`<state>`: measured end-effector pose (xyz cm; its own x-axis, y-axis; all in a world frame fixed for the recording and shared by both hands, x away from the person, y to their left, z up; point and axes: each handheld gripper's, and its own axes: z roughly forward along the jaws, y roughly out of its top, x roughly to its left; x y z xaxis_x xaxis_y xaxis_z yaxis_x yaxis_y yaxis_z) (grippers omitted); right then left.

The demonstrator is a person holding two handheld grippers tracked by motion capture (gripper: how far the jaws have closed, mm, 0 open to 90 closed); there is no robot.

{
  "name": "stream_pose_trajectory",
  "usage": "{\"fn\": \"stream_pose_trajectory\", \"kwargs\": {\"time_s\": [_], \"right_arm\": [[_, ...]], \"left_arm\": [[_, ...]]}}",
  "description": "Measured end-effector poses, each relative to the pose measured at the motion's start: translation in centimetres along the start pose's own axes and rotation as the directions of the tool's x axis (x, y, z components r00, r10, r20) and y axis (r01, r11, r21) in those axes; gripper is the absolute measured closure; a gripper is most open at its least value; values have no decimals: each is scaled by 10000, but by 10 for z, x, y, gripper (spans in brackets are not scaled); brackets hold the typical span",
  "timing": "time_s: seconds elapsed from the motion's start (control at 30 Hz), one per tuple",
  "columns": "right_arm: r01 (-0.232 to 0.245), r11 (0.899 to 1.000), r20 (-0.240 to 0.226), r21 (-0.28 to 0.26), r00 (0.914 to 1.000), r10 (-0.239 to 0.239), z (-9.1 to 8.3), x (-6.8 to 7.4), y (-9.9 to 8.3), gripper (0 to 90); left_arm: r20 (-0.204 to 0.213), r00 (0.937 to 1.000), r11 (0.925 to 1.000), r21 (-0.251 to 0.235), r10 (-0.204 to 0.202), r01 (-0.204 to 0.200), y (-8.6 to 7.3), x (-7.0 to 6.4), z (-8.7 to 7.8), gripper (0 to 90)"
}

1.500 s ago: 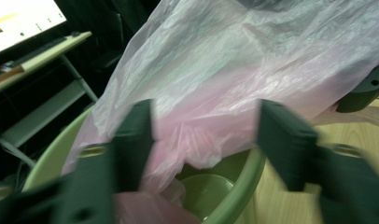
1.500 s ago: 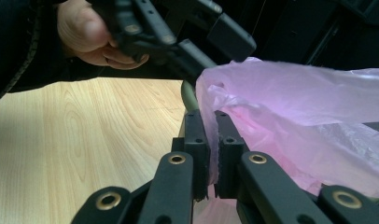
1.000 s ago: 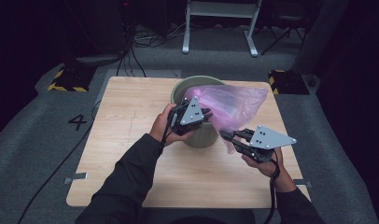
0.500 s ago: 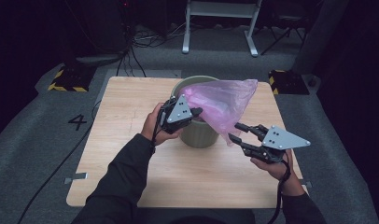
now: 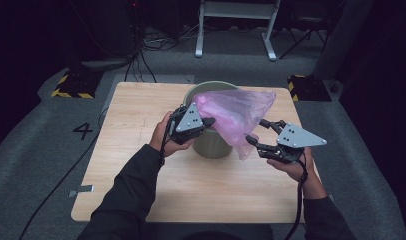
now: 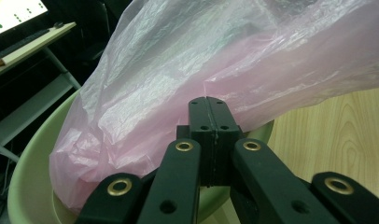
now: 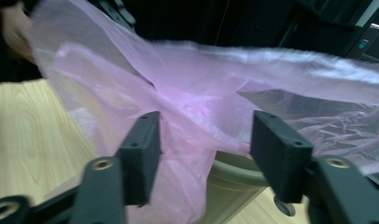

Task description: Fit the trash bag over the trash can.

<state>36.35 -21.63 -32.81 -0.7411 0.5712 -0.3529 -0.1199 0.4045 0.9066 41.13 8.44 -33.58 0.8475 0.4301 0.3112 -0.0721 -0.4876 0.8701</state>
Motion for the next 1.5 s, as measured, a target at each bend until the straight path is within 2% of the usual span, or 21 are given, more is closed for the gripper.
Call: {"fn": "stream_pose_trajectory", "kwargs": {"time_s": [0.03, 0.07, 0.1, 0.13, 0.23, 0.37, 0.7, 0.97, 1.1, 1.17, 1.23, 1.37, 1.5], "right_arm": [[136, 9999, -5, 88, 9999, -136, 3, -1, 0, 453], [261, 9996, 19, 145, 9997, -262, 5, -1, 0, 494], [424, 9989, -22, 217, 9991, -423, 8, -2, -1, 588], [486, 9985, -90, 251, 9988, -484, 9, -3, -2, 610], [677, 9969, -196, 398, 9976, -670, 13, -3, -3, 762], [768, 9961, -91, 436, 9970, -765, 14, -2, -5, 880], [90, 9990, 137, 437, 9999, -96, 9, -12, -16, 900], [-202, 9981, 368, 590, 9992, 180, 7, -17, -25, 900], [-334, 9973, 475, 660, 9984, 303, 8, -20, -28, 900], [-241, 9971, 535, 728, 9984, 202, 8, -19, -28, 900], [-230, 9973, 565, 693, 9982, 191, 8, -19, -27, 900], [-206, 9978, 598, 638, 9981, 168, 9, -18, -26, 900], [-182, 9976, 650, 674, 9978, 138, 9, -18, -25, 900]], "left_arm": [[50, 10000, 10000, -30, -17, 17, 0, 0, 0, 900], [78, 10000, 10000, -61, -62, 62, -1, 1, -1, 900], [79, 9999, 9999, -70, -82, 82, -1, 1, -1, 900], [133, 9999, 9999, -95, -106, 107, -2, 1, -1, 900], [121, 9998, 9998, -131, -168, 169, -3, 2, -2, 900], [101, 9992, 9988, -282, -398, 401, -5, 6, -6, 900], [-101, 9962, 9955, -398, -859, 855, -17, 15, -19, 900], [-405, 9935, 9940, -327, -1060, 1047, -30, 21, -30, 878], [-278, 9927, 9925, -357, -1176, 1166, -35, 20, -35, 774], [-116, 9920, 9912, -436, -1259, 1253, -32, 18, -40, 635], [-210, 9909, 9899, -526, -1331, 1318, -28, 15, -44, 489], [-254, 9906, 9879, -814, -1341, 1316, -13, 6, -51, 305], [-55, 9900, 9836, -1139, -1412, 1396, 1, -4, -54, 249]]}}
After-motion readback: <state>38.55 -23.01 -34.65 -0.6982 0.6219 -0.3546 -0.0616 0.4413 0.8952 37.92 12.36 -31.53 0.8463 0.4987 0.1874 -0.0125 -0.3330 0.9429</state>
